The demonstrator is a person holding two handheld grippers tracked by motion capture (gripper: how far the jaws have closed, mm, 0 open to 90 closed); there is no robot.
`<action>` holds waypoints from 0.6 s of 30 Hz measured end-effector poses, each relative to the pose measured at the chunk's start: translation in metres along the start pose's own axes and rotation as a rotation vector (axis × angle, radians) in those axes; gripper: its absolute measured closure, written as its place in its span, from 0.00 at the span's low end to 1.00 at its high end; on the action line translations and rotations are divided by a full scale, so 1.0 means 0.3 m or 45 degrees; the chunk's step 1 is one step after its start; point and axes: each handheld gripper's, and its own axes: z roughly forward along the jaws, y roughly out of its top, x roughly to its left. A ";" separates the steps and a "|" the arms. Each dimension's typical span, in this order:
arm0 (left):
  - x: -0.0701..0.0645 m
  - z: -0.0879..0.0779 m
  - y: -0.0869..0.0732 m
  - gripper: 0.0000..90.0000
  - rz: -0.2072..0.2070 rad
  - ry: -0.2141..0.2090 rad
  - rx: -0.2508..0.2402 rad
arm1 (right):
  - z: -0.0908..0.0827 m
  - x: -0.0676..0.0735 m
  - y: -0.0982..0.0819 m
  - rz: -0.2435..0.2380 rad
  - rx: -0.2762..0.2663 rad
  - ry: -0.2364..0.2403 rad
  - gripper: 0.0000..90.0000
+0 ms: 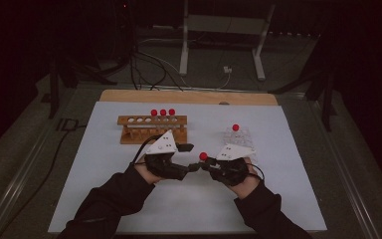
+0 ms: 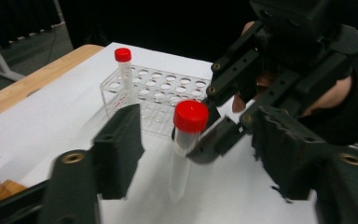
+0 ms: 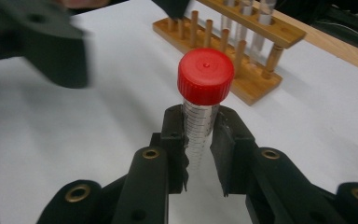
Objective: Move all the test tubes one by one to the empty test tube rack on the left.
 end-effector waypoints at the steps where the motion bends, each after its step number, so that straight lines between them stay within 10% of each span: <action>1: 0.000 0.005 0.000 0.44 0.002 0.001 0.002 | 0.001 0.003 0.001 -0.001 -0.001 0.007 0.83; 18: 0.001 0.063 -0.005 0.72 0.023 0.002 0.022 | 0.004 0.014 0.003 0.000 -0.004 0.028 0.83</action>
